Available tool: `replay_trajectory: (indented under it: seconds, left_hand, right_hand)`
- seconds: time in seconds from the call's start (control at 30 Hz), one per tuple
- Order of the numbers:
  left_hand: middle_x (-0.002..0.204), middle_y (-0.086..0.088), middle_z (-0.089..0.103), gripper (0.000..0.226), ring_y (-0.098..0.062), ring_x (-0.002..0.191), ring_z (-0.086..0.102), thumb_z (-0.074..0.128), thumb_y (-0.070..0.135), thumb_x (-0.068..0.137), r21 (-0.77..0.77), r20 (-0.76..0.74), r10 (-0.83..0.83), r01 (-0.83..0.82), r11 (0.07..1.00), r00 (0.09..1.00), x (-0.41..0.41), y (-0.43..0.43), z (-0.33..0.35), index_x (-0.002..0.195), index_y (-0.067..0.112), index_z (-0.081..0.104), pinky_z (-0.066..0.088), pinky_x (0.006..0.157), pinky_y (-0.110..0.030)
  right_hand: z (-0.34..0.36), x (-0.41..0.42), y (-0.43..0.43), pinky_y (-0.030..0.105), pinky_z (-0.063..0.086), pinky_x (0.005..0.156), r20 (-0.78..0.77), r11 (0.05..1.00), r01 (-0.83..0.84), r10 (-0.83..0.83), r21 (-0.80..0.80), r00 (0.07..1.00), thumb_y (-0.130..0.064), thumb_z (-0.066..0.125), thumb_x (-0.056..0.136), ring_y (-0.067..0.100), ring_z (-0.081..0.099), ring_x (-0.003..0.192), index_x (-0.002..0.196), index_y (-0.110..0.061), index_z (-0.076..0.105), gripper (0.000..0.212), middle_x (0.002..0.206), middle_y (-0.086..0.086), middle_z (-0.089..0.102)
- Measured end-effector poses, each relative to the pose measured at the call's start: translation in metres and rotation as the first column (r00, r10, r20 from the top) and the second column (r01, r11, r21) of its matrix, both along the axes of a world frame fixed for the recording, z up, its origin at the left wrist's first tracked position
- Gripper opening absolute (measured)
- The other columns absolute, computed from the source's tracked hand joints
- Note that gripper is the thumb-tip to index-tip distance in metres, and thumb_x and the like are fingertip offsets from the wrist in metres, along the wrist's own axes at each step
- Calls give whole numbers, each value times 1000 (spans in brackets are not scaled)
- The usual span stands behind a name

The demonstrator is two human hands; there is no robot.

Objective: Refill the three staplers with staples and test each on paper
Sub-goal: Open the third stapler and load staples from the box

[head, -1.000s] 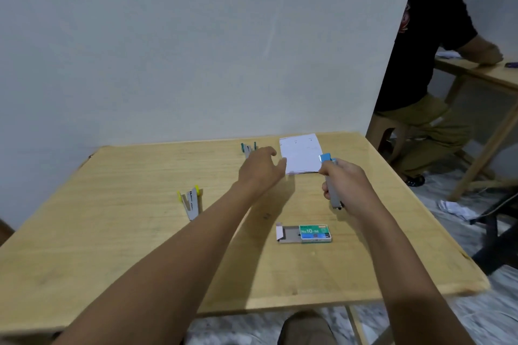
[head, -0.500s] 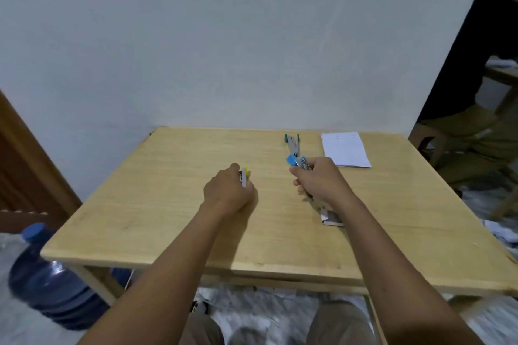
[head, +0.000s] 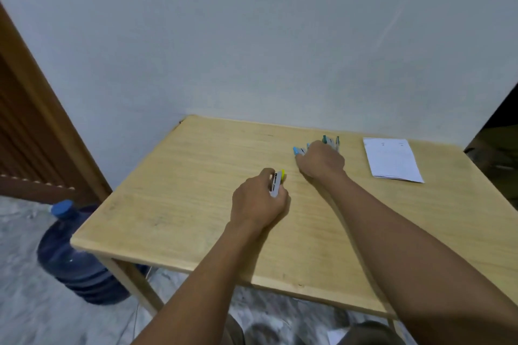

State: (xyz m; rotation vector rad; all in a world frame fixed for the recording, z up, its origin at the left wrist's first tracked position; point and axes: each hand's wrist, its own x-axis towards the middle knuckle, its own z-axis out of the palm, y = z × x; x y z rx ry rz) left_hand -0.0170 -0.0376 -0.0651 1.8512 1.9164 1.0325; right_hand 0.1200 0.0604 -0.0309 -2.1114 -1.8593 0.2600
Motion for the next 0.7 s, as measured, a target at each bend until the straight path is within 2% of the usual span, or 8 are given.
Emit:
replay_trajectory:
  seconds: [0.13, 0.27, 0.33, 0.4, 0.47, 0.53, 0.6, 0.7]
  left_hand:
    - [83, 4, 69, 26, -23, 80, 64, 52, 36, 89, 23, -20, -21, 21, 1000, 1000, -1, 2, -1, 111, 27, 59, 49, 69, -33]
    - [80, 5, 68, 23, -21, 77, 63, 52, 36, 88, 32, -23, -2, 3, 999, 1000, 0, 2, 0, 109, 29, 58, 47, 68, -32]
    - [77, 5, 66, 20, -21, 74, 62, 51, 34, 88, 32, -20, 4, -4, 999, 1000, 1, 1, 1, 106, 28, 58, 48, 67, -33]
    - [74, 6, 64, 19, -20, 70, 60, 52, 33, 87, 33, -17, 8, -8, 999, 1000, 1, 0, 1, 103, 27, 58, 46, 64, -32]
    - [71, 9, 62, 19, -17, 67, 58, 52, 33, 86, 32, -22, 7, -7, 999, 1000, 2, -1, 2, 104, 27, 58, 42, 62, -30]
    - [72, 9, 61, 21, -17, 68, 56, 52, 33, 87, 23, -32, 9, -9, 1000, 999, 2, -1, 2, 106, 27, 58, 39, 62, -30]
    - [74, 9, 62, 23, -17, 69, 57, 52, 34, 86, 17, -36, 12, -12, 1000, 999, 2, -1, 2, 108, 28, 58, 40, 63, -30]
    - [75, 8, 64, 24, -18, 70, 59, 52, 35, 86, 12, -37, 15, -14, 1000, 999, 2, 0, 1, 108, 28, 58, 45, 65, -31]
  right_hand:
    - [0, 3, 13, 31, 36, 69, 4, 999, 53, -53, 10, 999, -51, 45, 96, 27, 61, 95, 99, -12, 63, 42, 107, 6, 67]
    - [2, 6, 15, 30, 35, 61, -63, 999, 36, -36, 6, 997, -55, 49, 93, 22, 53, 78, 86, -14, 54, 42, 98, 4, 66]
    - [2, 11, 5, 30, 37, 64, -108, 1000, -4, 4, 4, 994, -49, 54, 91, 24, 58, 87, 100, -14, 58, 36, 106, 4, 65]
    - [1, 17, -10, 33, 44, 73, -166, 999, -37, 37, 8, 985, -38, 58, 89, 26, 60, 102, 123, -13, 56, 42, 114, 4, 62]
    - [-4, 24, -22, 35, 48, 79, -231, 997, -69, 72, 19, 970, -30, 61, 87, 23, 61, 98, 132, -15, 53, 48, 111, 3, 63]
    - [-9, 28, -29, 31, 46, 78, -251, 996, -90, 94, 28, 963, -25, 64, 88, 20, 60, 97, 137, -18, 53, 51, 113, 2, 65]
    - [-14, 28, -31, 29, 45, 79, -250, 993, -95, 108, 67, 962, -22, 64, 90, 21, 61, 100, 131, -16, 59, 41, 115, 4, 68]
    - [-22, 25, -26, 29, 48, 77, -269, 990, -60, 92, 126, 959, -20, 62, 92, 19, 64, 94, 117, -15, 68, 26, 108, 3, 71]
